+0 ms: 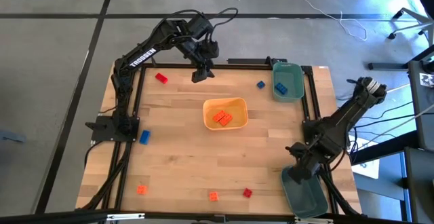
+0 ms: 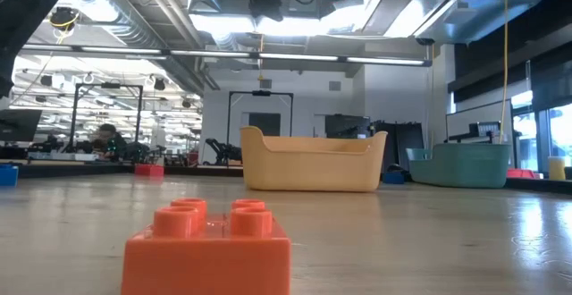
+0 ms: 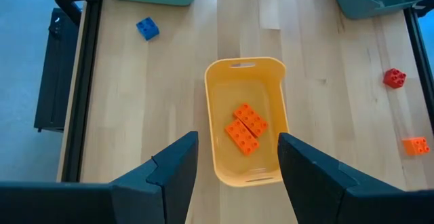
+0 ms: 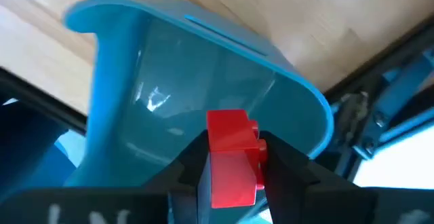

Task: Sort & place blocks by color
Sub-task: Put the red game piece into the gray bin

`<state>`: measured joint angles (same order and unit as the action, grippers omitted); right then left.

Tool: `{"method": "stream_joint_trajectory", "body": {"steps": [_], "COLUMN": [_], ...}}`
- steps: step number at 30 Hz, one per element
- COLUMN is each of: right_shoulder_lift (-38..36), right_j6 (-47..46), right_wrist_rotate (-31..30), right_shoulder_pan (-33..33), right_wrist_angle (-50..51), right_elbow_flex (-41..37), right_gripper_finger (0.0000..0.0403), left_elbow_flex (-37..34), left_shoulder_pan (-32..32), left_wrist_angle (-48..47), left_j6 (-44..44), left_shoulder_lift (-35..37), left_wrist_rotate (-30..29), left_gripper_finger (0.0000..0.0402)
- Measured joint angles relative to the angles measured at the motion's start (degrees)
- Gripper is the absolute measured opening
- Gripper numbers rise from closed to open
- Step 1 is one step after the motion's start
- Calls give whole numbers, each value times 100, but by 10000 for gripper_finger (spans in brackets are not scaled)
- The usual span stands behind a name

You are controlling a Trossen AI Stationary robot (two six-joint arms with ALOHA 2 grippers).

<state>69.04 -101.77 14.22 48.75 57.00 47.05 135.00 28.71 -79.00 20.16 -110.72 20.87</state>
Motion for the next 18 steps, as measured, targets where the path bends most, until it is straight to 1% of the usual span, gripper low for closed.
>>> {"method": "stream_joint_trajectory", "body": {"steps": [10, 14, 18], "right_shoulder_lift": [2, 3, 2], "right_j6": [-23, -22, -22], "right_wrist_rotate": [-167, -120, 85], "right_shoulder_pan": [59, 57, 57], "right_wrist_angle": [-1300, -1734, -1837], "right_elbow_flex": [-1218, -1508, -1585], "right_gripper_finger": [99, 99, 100], "left_elbow_flex": [0, -2, -2], "left_shoulder_pan": [0, 0, 0], "left_wrist_angle": [2, 2, 3], "left_j6": [-9, -13, -24], "left_shoulder_lift": [0, 0, 0], "left_wrist_rotate": [-20, -24, -25], "left_gripper_finger": [194, 194, 194]}}
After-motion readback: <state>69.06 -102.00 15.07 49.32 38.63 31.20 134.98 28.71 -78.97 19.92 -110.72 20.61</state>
